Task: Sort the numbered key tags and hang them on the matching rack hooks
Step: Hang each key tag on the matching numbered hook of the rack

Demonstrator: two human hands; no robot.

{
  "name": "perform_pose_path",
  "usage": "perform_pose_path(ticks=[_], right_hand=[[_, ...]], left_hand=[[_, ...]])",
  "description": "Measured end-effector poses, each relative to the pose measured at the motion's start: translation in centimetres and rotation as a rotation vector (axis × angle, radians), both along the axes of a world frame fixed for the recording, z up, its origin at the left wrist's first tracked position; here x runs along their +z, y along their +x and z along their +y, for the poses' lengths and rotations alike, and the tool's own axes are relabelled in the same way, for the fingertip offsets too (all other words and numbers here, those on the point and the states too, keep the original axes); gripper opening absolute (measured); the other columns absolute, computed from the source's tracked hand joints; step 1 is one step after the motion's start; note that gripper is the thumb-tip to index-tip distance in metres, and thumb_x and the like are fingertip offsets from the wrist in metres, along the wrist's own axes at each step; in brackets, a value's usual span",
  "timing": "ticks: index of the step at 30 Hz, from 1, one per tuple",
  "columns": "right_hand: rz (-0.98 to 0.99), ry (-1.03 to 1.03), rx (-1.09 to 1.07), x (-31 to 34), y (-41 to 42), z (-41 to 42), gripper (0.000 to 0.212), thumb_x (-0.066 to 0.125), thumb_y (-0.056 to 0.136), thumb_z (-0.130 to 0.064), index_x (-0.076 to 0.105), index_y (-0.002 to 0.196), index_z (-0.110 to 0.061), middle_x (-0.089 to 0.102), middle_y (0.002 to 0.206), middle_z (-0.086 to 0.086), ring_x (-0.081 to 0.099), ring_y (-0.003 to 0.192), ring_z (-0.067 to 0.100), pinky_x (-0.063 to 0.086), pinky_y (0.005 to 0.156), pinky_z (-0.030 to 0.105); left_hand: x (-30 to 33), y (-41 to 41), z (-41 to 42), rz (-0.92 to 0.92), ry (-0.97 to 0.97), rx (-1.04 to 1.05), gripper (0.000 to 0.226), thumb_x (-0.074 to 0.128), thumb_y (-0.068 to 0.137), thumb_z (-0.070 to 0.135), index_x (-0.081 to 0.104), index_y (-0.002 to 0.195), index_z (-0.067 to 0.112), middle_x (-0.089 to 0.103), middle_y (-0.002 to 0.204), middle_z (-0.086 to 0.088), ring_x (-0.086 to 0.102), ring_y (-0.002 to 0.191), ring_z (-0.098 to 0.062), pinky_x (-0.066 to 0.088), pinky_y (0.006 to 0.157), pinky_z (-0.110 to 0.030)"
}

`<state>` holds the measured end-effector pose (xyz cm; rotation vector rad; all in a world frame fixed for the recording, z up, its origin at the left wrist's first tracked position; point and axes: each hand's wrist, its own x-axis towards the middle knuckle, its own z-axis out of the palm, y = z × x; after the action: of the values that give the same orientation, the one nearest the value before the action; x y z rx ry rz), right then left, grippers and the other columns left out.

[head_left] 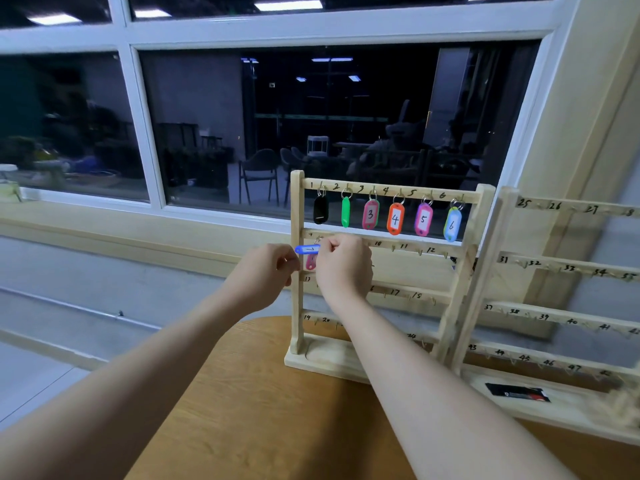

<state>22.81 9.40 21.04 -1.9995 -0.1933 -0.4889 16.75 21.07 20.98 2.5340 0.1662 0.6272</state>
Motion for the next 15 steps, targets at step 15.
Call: perform_pose_path(ticks=[15], right_hand=[[0.092, -0.060, 0.199, -3.0, -3.0, -8.8, 0.030, 0.062, 0.098, -0.019, 0.068, 0.068, -0.022, 0.071, 0.066, -0.003, 0.070, 0.060, 0.018, 0.062, 0.066, 0.043]], left_hand=[[-1.7, -3.3, -4.1, 0.027, -0.067, -0.038, 0.022, 0.055, 0.099, 0.014, 0.066, 0.081, 0.021, 0.068, 0.070, 0.006, 0.058, 0.060, -0.003, 0.035, 0.051, -0.013]])
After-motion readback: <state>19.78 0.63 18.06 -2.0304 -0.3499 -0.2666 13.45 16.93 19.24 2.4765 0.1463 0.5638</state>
